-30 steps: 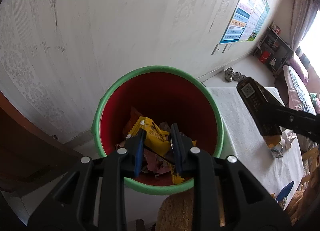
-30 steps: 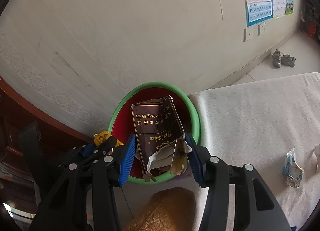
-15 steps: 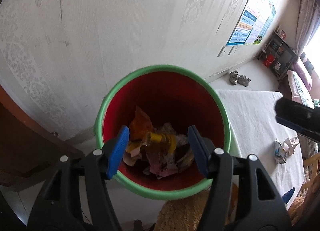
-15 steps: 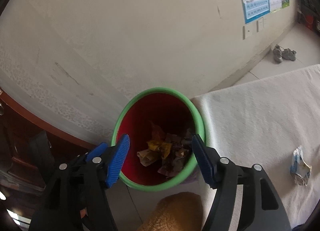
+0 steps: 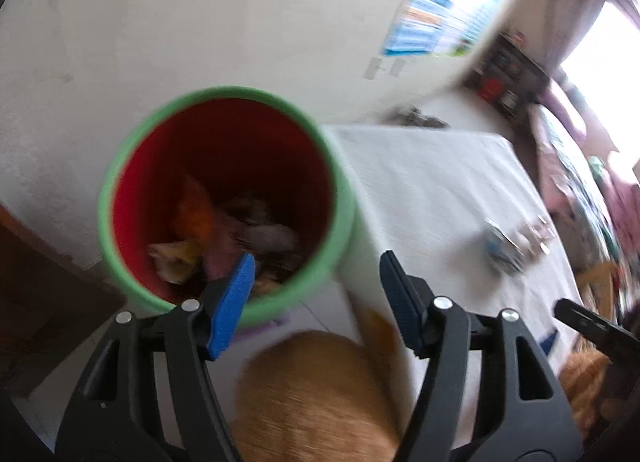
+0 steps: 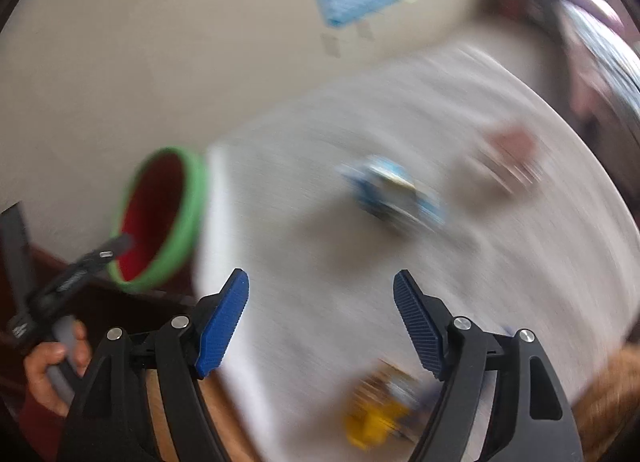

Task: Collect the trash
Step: 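Move both open tools away from the bucket back toward the table, then grasp the yellow snack wrapper with the left tool while the right tool holds the blue bag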

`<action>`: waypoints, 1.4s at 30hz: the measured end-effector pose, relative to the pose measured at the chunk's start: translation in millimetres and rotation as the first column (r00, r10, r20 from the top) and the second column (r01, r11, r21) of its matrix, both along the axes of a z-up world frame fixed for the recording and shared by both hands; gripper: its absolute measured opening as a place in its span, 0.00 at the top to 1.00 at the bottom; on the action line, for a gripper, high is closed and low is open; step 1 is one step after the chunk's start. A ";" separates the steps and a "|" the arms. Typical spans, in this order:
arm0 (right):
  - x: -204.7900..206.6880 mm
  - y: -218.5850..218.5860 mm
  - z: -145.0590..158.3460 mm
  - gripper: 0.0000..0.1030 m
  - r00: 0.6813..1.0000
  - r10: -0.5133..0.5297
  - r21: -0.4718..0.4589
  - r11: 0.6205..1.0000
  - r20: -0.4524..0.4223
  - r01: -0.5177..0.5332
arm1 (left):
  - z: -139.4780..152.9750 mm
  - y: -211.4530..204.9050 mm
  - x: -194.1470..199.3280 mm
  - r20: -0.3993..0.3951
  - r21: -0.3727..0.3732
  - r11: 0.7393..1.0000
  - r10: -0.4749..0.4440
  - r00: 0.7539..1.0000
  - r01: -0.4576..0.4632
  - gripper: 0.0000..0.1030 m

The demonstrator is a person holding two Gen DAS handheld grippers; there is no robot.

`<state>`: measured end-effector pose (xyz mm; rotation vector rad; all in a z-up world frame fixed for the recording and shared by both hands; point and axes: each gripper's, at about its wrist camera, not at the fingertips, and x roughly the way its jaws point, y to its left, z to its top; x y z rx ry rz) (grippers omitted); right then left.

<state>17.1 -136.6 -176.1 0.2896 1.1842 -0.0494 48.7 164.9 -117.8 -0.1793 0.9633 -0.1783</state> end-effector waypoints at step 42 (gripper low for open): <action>7.4 -116.4 -3.3 0.76 0.992 -0.058 0.107 0.993 0.115 0.046 | -65.1 -234.2 -100.8 -0.195 0.119 0.734 -0.643 0.741 0.668 0.75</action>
